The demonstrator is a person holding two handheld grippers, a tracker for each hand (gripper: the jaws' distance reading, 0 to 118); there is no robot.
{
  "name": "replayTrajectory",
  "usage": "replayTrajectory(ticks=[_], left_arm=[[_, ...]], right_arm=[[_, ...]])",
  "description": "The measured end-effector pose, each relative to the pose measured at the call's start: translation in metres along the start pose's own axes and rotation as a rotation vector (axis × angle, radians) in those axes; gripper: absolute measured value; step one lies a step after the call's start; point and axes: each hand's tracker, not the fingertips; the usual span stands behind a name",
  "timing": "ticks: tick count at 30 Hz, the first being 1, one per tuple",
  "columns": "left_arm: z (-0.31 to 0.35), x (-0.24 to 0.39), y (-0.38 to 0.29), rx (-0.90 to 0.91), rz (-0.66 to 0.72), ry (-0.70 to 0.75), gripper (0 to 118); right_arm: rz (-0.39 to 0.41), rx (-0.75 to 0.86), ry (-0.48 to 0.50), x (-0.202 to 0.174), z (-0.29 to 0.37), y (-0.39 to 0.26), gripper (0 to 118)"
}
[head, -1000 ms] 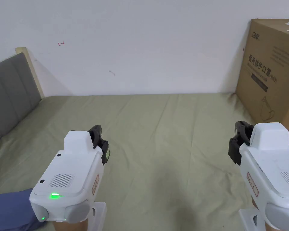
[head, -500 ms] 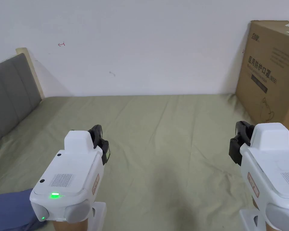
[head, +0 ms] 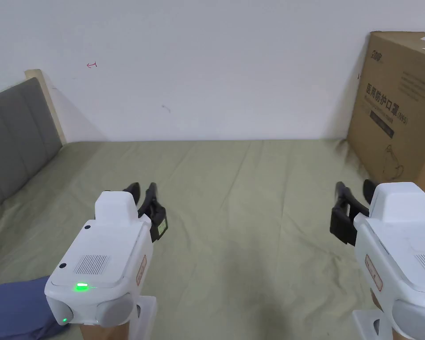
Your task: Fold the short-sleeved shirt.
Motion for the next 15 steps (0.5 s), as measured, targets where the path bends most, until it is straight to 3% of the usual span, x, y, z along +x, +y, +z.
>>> replayTrajectory(ticks=[2, 5, 11, 15], left_arm=[[0.0003, 0.0001, 0.0002, 0.001, 0.0, 0.008, 83], [0.0011, 0.0015, -0.0008, 0.014, -0.017, 0.035, 116], [0.0031, -0.0003, -0.0007, 0.016, -0.021, 0.03, 118], [0.0022, -0.002, -0.0011, 0.014, -0.017, 0.045, 118]], right_arm=[[-0.007, -0.005, 0.007, 0.0004, -0.0006, -0.0002, 92], [-0.002, 0.011, -0.011, -0.0012, 0.0005, -0.001, 106], [-0.01, 0.018, -0.015, -0.0002, 0.0012, -0.0007, 117], [-0.003, 0.027, -0.023, -0.0007, 0.0023, -0.0009, 117]])
